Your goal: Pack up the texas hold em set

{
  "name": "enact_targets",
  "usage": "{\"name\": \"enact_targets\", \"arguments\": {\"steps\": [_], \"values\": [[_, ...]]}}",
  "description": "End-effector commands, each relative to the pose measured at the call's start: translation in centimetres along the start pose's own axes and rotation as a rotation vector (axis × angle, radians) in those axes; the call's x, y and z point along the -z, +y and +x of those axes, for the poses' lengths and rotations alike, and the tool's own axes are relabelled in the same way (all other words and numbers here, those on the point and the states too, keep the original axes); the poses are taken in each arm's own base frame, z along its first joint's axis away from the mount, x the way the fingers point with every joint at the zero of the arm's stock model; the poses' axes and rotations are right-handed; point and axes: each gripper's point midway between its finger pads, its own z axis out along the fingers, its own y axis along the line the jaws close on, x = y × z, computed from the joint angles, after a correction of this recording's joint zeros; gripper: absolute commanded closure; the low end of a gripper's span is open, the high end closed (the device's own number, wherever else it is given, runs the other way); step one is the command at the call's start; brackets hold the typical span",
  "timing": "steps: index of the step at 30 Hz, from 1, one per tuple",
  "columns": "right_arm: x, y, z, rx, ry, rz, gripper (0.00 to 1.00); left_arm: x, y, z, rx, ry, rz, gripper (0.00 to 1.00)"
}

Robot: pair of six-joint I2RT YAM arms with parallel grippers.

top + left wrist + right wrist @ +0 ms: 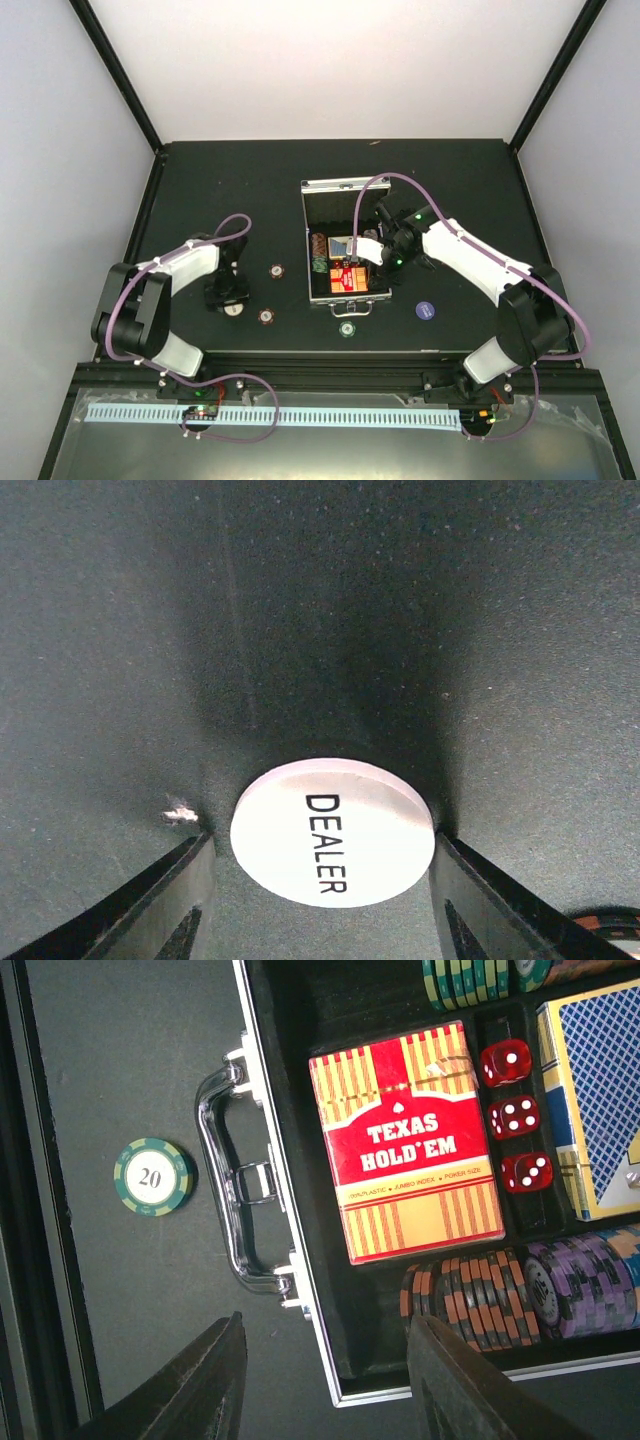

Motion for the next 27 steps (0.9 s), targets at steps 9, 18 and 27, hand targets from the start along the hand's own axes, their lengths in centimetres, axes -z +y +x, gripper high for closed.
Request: {"name": "enact_targets", "arguments": {"steps": [9,18,27], "values": [[0.2,-1.0,-0.2,-0.013,0.012,0.036,0.52,-3.1,-1.3,0.2,-0.024,0.064,0.048,0.40],[0.3,-0.8,0.1,-0.033,0.015,0.042,0.52,-3.6,-1.9,0.3,-0.043,0.079,0.080,0.47],[0.5,-1.1,-0.1,-0.042,0.011,0.062,0.52,-3.3,-3.2,0.1,-0.071,0.072,0.144,0.53]]}}
